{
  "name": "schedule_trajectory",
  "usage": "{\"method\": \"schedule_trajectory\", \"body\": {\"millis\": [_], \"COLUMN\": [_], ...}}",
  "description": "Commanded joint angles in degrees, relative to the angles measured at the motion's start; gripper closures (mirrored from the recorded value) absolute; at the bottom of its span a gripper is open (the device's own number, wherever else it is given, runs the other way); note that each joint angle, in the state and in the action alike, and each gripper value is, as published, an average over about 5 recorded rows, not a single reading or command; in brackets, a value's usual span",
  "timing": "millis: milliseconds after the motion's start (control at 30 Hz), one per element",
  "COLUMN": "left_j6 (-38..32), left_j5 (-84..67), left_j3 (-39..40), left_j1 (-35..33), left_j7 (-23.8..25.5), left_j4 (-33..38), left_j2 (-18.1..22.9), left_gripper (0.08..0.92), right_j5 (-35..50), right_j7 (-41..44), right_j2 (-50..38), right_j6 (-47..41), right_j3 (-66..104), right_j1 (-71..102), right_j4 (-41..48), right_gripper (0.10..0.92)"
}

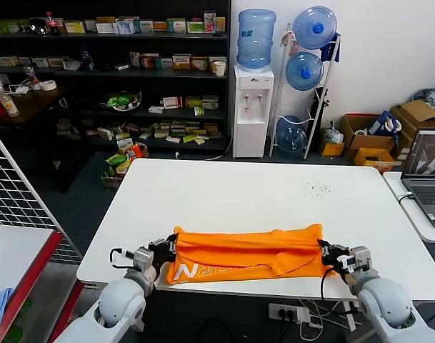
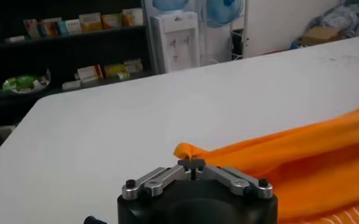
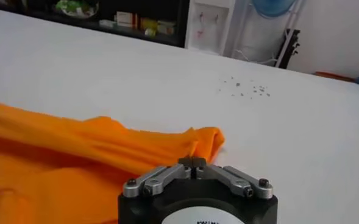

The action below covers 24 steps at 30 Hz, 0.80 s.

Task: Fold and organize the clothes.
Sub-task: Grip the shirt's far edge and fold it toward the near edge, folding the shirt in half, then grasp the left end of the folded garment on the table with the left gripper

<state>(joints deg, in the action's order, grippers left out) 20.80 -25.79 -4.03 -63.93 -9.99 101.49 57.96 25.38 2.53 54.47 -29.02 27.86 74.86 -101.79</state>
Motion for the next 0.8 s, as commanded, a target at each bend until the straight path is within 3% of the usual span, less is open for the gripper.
{"method": "schedule_trajectory", "body": {"millis": [33,200,633,800], "left_j6": [-0.10,0.01,3.07,3.79], "left_j5": [0.46,0.04,-13.35,-15.29], "left_j3": [-1.56,-2.46,-3.45,-3.31], "left_j1": [-7.27,-7.30,-4.79,-4.04], "left_j7": [-0.09,-0.42,-4.19,-4.34], "left_j4": [5.25,5.64,0.84,-1.01], "left_j2": [-0.50,0.11,3.64,4.29], "left_gripper": [0.863,0.729,0.348,0.252], "right_j5": [-1.03,-0.87,-0.49,-0.51], "right_j7": [-0.60,-0.99,-1.18,-1.20], "right_j2": [-0.79,-0.30,0.41,0.54], "right_j6": [-1.33,-1.19,-1.16,-1.14], "right_j3": [1.38,1.62,2.04,2.26], "right_j1": [6.15,5.60,6.05,6.43], "right_j4": [-5.17,-5.34,-6.49,-7.00], "right_gripper": [0.897,0.814,0.433,0.295]}}
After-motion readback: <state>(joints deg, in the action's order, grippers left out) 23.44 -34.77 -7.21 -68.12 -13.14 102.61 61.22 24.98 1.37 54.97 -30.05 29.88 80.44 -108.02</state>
